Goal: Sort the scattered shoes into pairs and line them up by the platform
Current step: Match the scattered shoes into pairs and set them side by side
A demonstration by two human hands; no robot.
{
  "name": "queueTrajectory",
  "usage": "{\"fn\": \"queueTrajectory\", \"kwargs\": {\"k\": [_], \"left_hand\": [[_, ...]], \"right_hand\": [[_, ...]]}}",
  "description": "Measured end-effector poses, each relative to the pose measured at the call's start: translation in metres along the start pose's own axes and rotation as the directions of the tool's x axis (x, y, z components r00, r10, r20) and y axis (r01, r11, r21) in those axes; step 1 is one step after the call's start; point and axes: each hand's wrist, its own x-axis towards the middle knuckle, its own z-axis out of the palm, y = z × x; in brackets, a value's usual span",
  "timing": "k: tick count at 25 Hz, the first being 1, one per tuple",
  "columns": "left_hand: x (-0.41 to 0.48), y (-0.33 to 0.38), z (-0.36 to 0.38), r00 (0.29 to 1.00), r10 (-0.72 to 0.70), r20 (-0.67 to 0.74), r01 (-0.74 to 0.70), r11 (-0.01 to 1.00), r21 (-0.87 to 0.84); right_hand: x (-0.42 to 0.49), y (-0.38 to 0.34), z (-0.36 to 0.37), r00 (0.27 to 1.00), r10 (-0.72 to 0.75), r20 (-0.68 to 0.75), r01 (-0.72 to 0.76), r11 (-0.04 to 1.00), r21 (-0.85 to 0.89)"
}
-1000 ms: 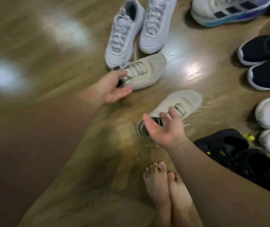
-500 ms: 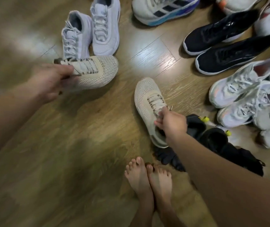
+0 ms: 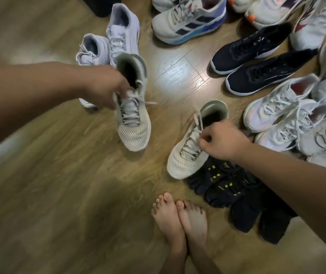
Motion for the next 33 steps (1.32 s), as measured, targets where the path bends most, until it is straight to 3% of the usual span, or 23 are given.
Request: {"fn": "queueTrajectory", "kwargs": {"k": [4, 6, 8, 10, 11, 13, 15, 19, 25, 29, 33], "left_hand": [[-0.001, 0.003, -0.001, 0.999, 0.027, 0.028, -0.026, 0.999, -0.035], [0.0, 0.0, 0.008, 0.995, 0.015, 0.103, -0.014, 1.0, -0.015], [-0.013, 0.004, -0.013, 0.986, 0.023, 0.166, -0.023, 1.0, -0.004], [0.008, 0.011, -0.084, 0.967, 0.171, 0.191, -0.169, 0.985, -0.029], [0.015, 0.023, -0.129, 0.938, 0.287, 0.194, -0.3, 0.953, 0.04], [0.019, 0.038, -0.182, 0.837, 0.471, 0.278, -0.523, 0.839, 0.153], [0.03, 0.023, -0.237, 0.85, 0.445, 0.283, -0.518, 0.804, 0.292], [0.054, -0.011, -0.295, 0.887, 0.448, 0.114, -0.462, 0.855, 0.234], [0.104, -0.061, -0.36, 0.829, 0.531, 0.172, -0.559, 0.78, 0.283], [0.109, -0.112, -0.402, 0.87, 0.486, 0.081, -0.49, 0.87, 0.043], [0.116, -0.16, -0.408, 0.922, 0.376, 0.089, -0.369, 0.926, -0.083]], "right_hand": [[0.01, -0.003, 0.021, 0.994, 0.106, 0.034, -0.109, 0.989, 0.095], [0.013, 0.001, 0.033, 0.959, 0.217, 0.181, -0.262, 0.924, 0.277], [0.012, 0.005, 0.045, 0.936, 0.222, 0.275, -0.304, 0.902, 0.307], [0.007, 0.002, 0.049, 0.953, 0.182, 0.24, -0.245, 0.932, 0.268], [0.003, 0.0, 0.047, 0.962, 0.174, 0.21, -0.233, 0.925, 0.299], [-0.008, -0.005, 0.04, 0.967, 0.186, 0.172, -0.238, 0.9, 0.364], [-0.017, -0.012, 0.03, 0.964, 0.21, 0.164, -0.257, 0.897, 0.359], [-0.01, -0.044, 0.009, 0.957, 0.236, 0.167, -0.275, 0.923, 0.269], [0.04, -0.113, -0.025, 0.936, 0.335, 0.107, -0.352, 0.897, 0.266], [0.086, -0.164, -0.042, 0.914, 0.388, 0.119, -0.404, 0.896, 0.186], [0.143, -0.207, -0.057, 0.901, 0.419, 0.112, -0.433, 0.859, 0.273]]}}
